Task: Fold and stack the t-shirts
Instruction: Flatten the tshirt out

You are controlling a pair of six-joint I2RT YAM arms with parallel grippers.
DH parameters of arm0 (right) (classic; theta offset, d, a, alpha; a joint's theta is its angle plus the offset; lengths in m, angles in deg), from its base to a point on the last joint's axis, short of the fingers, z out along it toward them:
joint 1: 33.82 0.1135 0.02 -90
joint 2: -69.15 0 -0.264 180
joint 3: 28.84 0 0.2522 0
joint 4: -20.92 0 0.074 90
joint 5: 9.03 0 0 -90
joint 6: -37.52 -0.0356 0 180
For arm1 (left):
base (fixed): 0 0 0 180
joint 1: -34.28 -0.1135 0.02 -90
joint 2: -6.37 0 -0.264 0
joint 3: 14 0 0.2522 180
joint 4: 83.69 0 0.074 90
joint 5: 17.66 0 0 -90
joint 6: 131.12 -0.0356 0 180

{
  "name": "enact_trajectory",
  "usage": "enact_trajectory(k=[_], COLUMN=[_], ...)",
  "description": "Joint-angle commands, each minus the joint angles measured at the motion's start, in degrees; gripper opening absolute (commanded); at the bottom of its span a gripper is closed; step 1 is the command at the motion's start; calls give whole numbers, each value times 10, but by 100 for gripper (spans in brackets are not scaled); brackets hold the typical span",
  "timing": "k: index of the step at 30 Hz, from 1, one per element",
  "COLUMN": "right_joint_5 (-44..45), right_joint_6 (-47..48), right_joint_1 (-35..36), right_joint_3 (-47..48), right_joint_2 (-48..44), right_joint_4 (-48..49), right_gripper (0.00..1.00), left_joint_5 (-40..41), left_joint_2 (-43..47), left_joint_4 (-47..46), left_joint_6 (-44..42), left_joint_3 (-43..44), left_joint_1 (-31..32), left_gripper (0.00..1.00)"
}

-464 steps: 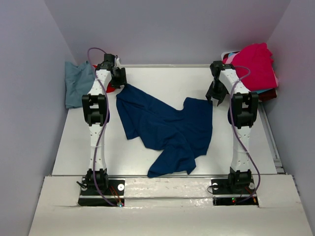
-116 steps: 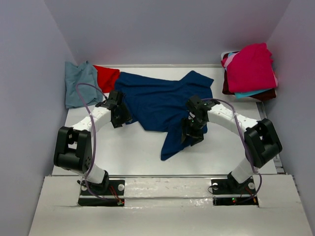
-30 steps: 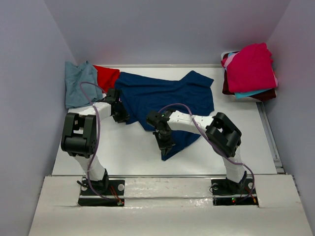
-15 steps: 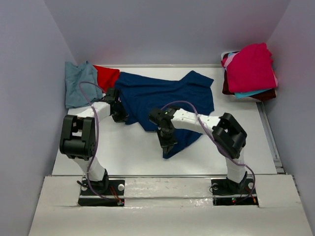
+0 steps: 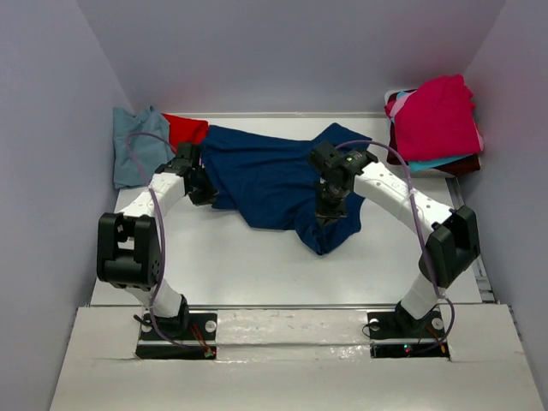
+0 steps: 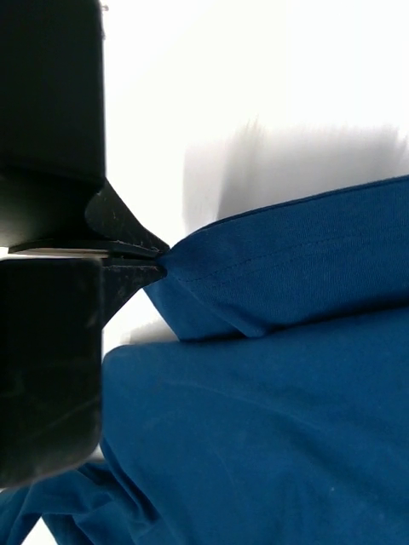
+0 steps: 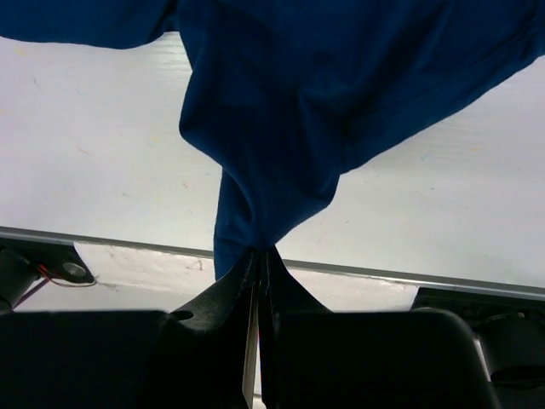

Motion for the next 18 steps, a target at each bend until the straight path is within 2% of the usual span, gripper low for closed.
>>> enact_trajectory(k=[1,18], right_joint_5=[18,59], right_joint_6=[11,49], right_joint_1=[-17,-127], right_joint_3=[5,37], right_joint_2=[-22,-54], right_joint_4=[-27,-76], right_gripper=[7,7], left_joint_5=[2,0], left_joint_2=[35,72], left_joint_4=[39,78], left_joint_6=[-19,-43], left_joint_3=[16,16], left_joint_1=[-19,-92], left_gripper=[6,6])
